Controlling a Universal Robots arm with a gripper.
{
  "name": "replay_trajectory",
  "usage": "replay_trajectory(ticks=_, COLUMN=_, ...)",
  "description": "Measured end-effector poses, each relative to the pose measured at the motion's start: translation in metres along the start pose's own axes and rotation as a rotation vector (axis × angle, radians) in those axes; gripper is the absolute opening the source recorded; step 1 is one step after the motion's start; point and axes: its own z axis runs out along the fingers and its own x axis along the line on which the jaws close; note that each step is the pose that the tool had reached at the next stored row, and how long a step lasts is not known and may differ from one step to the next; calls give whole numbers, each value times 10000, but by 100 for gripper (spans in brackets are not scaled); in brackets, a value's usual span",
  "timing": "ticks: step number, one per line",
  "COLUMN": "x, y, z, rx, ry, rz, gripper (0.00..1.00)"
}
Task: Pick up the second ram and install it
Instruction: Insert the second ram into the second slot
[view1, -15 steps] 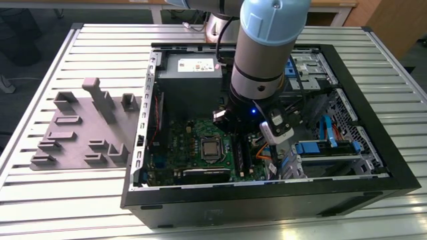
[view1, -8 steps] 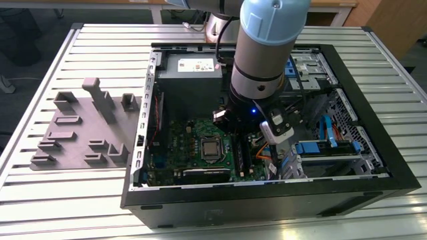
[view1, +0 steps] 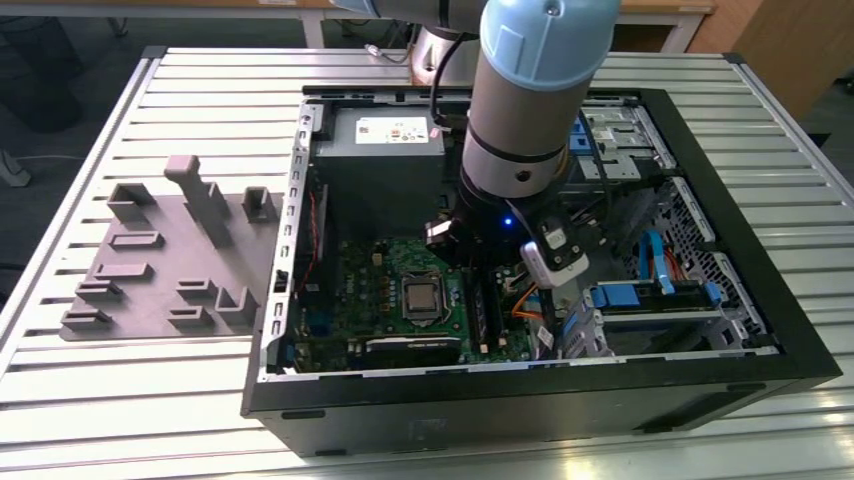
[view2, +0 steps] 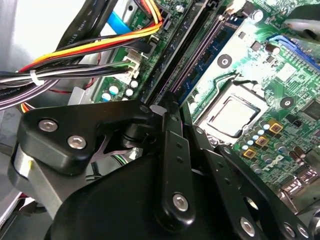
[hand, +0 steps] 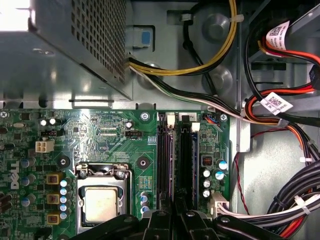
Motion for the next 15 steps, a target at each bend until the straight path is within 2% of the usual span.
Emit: replay_trajectory(ticks=15, x=0, y=0, z=-21, rx=2, ry=0, rz=-2, gripper=14)
